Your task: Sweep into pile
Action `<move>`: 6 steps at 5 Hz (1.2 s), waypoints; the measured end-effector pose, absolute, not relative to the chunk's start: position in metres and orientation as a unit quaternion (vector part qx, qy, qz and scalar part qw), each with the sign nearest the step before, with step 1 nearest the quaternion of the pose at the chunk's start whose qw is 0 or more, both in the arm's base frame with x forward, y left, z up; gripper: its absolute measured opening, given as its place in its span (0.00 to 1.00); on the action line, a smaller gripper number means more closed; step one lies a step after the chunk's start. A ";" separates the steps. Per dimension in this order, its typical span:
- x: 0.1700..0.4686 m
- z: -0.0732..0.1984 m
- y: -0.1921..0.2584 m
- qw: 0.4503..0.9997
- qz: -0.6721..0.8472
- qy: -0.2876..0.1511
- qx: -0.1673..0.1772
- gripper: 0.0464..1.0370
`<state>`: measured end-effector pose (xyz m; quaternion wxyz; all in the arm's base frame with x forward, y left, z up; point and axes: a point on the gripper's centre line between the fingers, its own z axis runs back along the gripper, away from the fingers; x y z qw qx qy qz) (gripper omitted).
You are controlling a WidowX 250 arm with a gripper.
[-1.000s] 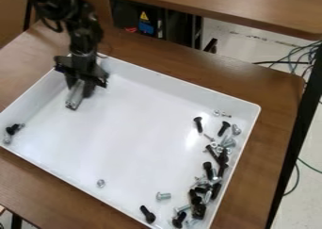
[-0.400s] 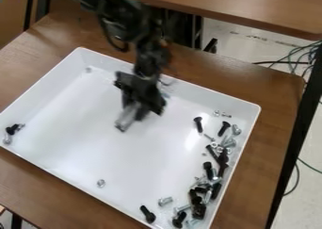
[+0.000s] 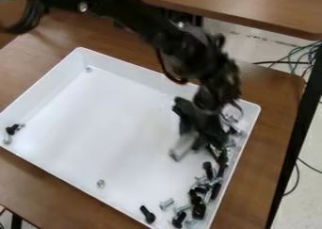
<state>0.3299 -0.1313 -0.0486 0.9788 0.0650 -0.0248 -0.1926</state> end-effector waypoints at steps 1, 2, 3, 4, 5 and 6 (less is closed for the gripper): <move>0.314 -0.045 -0.126 0.982 -0.175 -0.030 0.064 0.32; 0.302 -0.031 -0.102 0.989 -0.118 -0.048 0.075 0.32; 0.300 -0.013 -0.074 0.993 -0.052 -0.073 0.081 0.32; 0.297 0.003 -0.045 0.991 -0.010 -0.096 0.087 0.32; 0.291 0.007 -0.004 0.990 0.038 -0.097 0.097 0.32; 0.275 0.000 0.039 0.987 0.088 -0.080 0.105 0.37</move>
